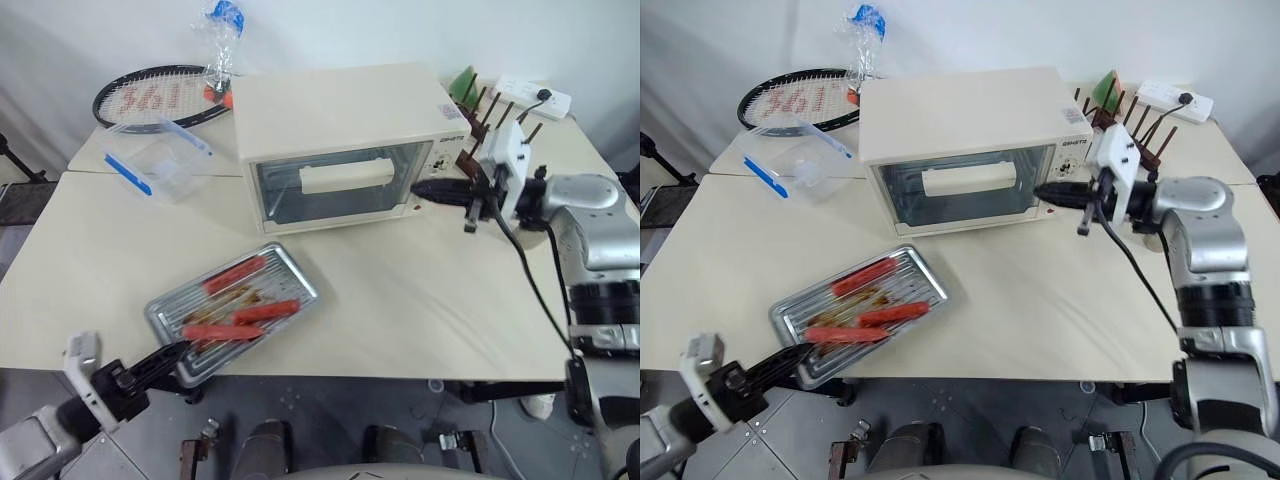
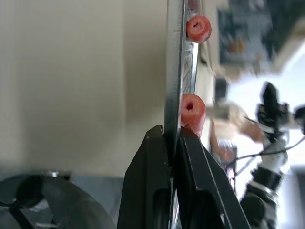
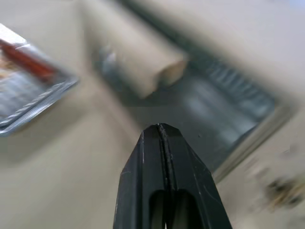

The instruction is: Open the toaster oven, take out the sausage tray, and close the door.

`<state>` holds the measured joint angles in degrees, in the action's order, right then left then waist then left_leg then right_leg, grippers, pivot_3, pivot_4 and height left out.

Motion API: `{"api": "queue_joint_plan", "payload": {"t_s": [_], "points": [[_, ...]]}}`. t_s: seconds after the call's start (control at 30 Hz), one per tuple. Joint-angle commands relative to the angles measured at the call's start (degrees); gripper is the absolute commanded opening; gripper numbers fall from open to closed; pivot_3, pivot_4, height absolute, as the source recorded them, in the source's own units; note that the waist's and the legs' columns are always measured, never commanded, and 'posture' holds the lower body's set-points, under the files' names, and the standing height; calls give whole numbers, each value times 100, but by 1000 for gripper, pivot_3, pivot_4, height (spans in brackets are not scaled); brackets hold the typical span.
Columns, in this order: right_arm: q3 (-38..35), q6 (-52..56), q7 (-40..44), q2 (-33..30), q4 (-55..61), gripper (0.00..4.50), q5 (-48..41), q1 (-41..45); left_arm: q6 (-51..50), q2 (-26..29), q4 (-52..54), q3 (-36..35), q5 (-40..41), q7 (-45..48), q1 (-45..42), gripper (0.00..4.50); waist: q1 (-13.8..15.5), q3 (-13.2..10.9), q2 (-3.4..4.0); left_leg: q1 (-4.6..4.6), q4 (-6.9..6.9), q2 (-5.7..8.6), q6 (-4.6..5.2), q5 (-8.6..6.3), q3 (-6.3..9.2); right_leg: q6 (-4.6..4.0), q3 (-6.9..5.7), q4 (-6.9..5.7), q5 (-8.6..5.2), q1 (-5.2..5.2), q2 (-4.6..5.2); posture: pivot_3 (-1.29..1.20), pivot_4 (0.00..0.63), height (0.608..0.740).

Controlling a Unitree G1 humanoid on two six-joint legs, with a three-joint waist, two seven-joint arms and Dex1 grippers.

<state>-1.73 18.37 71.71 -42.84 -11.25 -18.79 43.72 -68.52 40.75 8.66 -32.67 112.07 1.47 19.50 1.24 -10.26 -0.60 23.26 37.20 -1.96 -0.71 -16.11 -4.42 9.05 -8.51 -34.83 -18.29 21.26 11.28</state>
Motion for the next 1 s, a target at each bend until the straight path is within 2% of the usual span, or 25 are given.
{"api": "queue_joint_plan", "payload": {"t_s": [0.03,0.2,0.43,0.6,0.77,1.0], "points": [[-165,331,245,-494,872,26,-255,-434,-243,324,-290,459,93,215,-502,0,-23,0,0,-1,-1,0,0,0,-7,0,6,-1,0,6,0,0,150,740],[-385,706,247,-942,1756,26,-499,-1186,-616,624,-1017,1424,93,316,-1738,0,-19,-2,3,-5,-5,-5,0,0,-32,0,31,-12,0,26,-6,0,150,740],[-682,1034,-204,-1021,2412,26,-706,-1754,-983,511,-2219,2579,-230,365,-3421,0,7,-2,2,-15,-3,-5,3,-2,-60,5,62,-13,3,32,-6,0,150,740],[-962,1286,-512,-1074,2851,26,-849,-2130,-1404,45,-3025,3083,-1530,995,-4665,0,83,-2,1,-17,6,2,8,0,-67,13,70,-15,7,29,-6,0,150,740],[-1110,1418,-715,-1098,3092,26,-964,-2351,-1598,-302,-3380,3343,-2825,1810,-5352,0,233,-1,3,-18,23,6,16,2,-69,20,77,-19,11,24,-4,0,150,740],[-1081,1440,-881,-1100,3149,26,-1025,-2398,-1589,-652,-3658,3719,-4362,2950,-5881,0,335,0,5,-15,38,8,23,-1,-70,23,81,-19,16,19,-2,0,150,740]]}}
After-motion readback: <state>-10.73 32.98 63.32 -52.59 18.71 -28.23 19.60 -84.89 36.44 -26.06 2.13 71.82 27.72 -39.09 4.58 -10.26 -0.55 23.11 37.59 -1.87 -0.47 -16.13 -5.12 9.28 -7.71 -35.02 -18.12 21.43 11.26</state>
